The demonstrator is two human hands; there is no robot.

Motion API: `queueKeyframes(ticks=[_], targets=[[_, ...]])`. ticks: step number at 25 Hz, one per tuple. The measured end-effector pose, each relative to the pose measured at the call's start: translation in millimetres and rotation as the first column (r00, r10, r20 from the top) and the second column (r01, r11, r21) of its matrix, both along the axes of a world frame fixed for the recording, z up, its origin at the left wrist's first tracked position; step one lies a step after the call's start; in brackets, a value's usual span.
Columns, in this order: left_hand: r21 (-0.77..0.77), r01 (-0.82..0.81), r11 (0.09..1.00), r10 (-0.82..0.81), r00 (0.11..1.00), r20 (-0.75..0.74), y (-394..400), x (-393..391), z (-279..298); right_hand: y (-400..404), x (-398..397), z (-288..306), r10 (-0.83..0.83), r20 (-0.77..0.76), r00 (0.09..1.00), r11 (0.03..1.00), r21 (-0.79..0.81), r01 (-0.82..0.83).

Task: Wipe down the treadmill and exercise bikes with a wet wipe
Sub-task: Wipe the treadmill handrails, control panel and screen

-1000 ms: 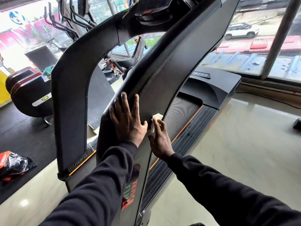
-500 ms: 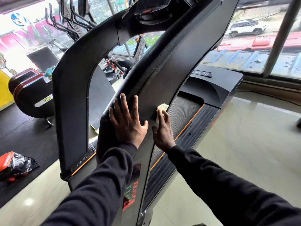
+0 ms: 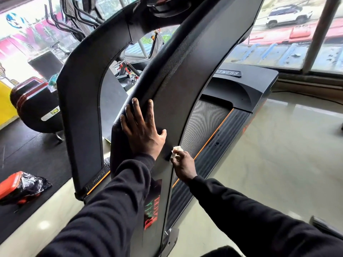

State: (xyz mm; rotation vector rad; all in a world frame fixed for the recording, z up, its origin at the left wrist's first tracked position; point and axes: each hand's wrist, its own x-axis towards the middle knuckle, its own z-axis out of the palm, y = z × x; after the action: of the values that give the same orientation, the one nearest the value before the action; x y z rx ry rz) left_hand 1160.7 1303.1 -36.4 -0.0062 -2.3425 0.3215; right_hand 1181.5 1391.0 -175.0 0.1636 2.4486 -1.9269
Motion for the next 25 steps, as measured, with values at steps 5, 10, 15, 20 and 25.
queueKeyframes(ticks=[5, 10, 15, 20, 25], targets=[[-0.005, 0.009, 1.0, -0.009, 1.0, -0.002, -1.0, 2.3, -0.4, -12.9, 14.7, -22.2, 0.032, 0.2, 0.979, 0.982, -0.186, 0.006], [0.003, 0.006, 1.0, -0.006, 1.0, 0.004, 0.1, 1.8, -0.4, -1.1, -1.0, -30.2, -0.127, 0.344, 0.93, 0.92, -0.31, 0.24], [-0.007, -0.005, 1.0, 0.005, 1.0, -0.019, 0.3, 2.1, -1.6, 2.8, -13.3, -23.9, -0.178, 0.367, 0.913, 0.901, -0.311, 0.301], [-0.004, -0.017, 1.0, 0.017, 0.999, -0.028, 2.3, 0.9, -1.2, -9.5, -17.4, -35.6, 0.05, 0.317, 0.947, 0.922, -0.38, 0.078], [0.003, -0.014, 1.0, 0.015, 0.999, -0.043, 1.6, -1.4, -2.2, -1.2, -28.7, -16.3, 0.115, 0.053, 0.992, 0.827, -0.559, -0.066]])
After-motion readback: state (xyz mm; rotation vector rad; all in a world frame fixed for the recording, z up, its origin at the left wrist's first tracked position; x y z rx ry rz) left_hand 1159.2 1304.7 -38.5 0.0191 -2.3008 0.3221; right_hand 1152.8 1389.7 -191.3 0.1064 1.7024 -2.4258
